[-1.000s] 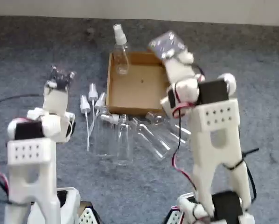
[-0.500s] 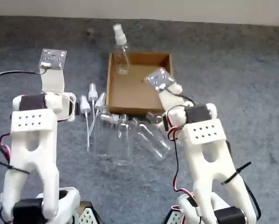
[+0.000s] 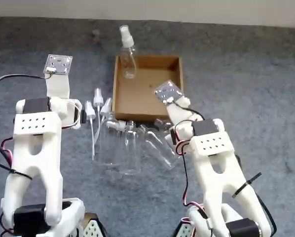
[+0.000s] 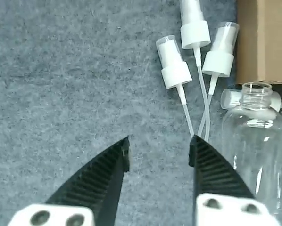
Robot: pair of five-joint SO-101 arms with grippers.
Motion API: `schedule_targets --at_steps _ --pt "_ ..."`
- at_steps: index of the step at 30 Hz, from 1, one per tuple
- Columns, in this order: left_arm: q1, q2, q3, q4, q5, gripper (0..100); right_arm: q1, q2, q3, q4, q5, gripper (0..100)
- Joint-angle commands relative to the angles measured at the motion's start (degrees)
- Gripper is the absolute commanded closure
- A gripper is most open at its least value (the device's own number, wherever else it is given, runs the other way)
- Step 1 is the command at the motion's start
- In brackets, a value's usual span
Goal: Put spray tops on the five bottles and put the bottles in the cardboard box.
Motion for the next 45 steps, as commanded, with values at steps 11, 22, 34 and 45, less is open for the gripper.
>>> schedule_targets --at_steps 11,22,34,45 --pt "-0.2 0.2 -2.3 -1.0 0.5 81 4.9 15.0 -5.8 -1.6 0.5 81.3" --pt "-0.2 0.4 -2.9 -1.0 0.4 81 22.3 15.9 -5.5 -1.0 7.5 92.8" --pt "1.6 17.5 -16.9 -0.6 0.6 81 42.2 16.5 -6.0 1.3 14.4 92.8" --pt "3.0 40.6 -37.6 -0.5 3.4 82 45.7 16.3 -5.5 -1.5 8.2 92.7"
